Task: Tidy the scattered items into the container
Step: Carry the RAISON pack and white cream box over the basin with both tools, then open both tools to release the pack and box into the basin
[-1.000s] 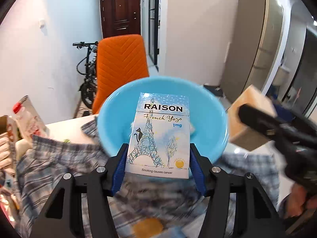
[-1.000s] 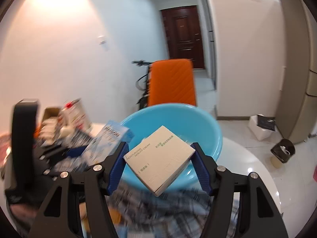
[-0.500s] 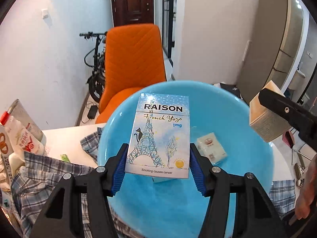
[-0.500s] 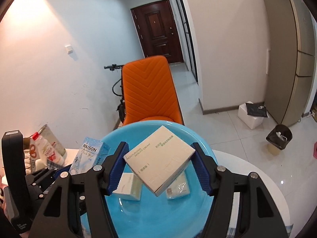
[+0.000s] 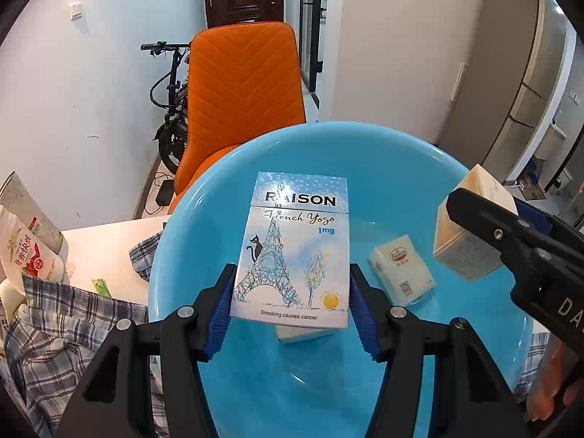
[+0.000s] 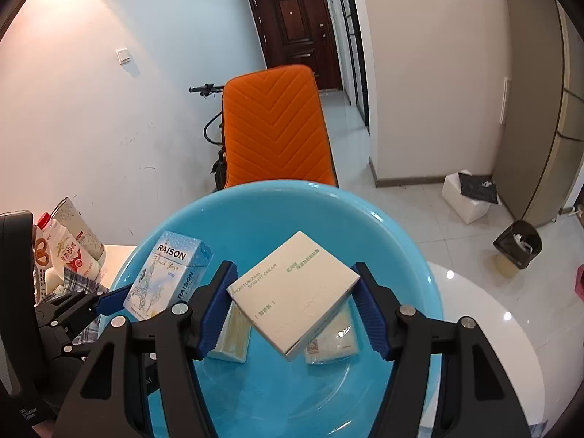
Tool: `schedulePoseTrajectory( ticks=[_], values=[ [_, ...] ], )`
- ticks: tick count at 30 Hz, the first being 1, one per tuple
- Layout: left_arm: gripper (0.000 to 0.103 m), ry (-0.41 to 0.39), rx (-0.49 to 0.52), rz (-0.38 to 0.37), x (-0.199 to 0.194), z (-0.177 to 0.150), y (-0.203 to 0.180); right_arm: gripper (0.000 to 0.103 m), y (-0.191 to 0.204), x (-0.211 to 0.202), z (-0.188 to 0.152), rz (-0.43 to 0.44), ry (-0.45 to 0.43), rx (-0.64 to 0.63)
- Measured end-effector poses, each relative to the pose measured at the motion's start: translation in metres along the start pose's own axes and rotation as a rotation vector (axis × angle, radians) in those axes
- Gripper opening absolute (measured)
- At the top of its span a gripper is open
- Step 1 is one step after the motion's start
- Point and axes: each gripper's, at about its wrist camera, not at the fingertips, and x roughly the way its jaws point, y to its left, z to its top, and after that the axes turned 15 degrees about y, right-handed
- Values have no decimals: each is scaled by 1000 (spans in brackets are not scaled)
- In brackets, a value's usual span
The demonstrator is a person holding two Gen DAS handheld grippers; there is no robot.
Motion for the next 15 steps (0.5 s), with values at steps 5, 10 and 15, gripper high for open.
schedulePoseTrajectory(
  ticks=[5, 10, 15],
  values=[
    [61, 14, -5, -9, 6, 1, 3, 63, -1, 1, -1, 4, 11, -3],
    [61, 36, 0, -19, 14, 0, -2, 63, 0, 8, 0, -4, 29, -4],
    [61, 33, 11, -22, 12, -1, -7, 63, 2, 7, 1, -14, 30, -2]
  ],
)
